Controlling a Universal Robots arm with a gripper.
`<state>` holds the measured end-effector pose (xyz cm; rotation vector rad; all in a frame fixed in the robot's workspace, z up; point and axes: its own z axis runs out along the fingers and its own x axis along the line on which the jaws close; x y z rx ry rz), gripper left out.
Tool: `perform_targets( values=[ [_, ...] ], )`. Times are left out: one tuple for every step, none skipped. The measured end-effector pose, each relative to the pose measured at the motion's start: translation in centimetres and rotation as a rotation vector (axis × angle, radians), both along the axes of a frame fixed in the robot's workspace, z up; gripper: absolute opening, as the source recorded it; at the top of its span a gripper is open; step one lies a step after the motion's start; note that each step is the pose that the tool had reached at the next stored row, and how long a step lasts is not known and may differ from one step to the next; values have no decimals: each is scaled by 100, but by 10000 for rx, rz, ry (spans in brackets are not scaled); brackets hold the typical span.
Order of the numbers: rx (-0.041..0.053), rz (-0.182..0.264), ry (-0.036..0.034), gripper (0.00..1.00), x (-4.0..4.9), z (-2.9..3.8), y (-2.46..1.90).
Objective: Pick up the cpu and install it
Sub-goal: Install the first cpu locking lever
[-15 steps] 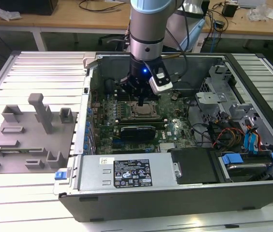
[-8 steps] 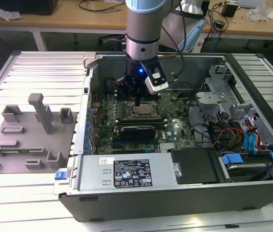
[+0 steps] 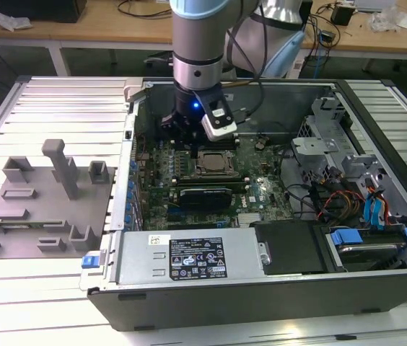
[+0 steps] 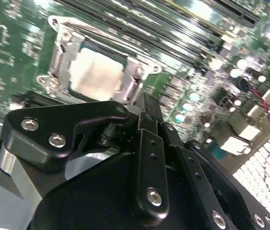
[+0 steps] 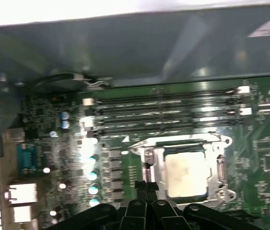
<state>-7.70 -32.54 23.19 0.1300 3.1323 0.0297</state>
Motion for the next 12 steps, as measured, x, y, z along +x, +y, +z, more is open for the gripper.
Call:
perform_targets(
  values=[
    [0, 0, 0, 11, -25, 0, 0],
    [0, 2, -1, 11, -51, 0, 0],
    [-1, 1, 0, 11, -84, 0, 1],
    [1, 1, -1, 11, -104, 0, 1],
    [1, 0, -2, 11, -134, 0, 1],
    [1, 1, -3, 11, -156, 0, 2],
    [1, 2, -4, 11, -192, 0, 3],
    [2, 1, -5, 11, -214, 0, 4],
    [3, 1, -7, 11, -240, 0, 4],
    [5, 0, -11, 11, -255, 0, 5],
    [12, 1, -18, 11, -268, 0, 5],
    [32, 1, -27, 11, -282, 0, 5]
  ],
)
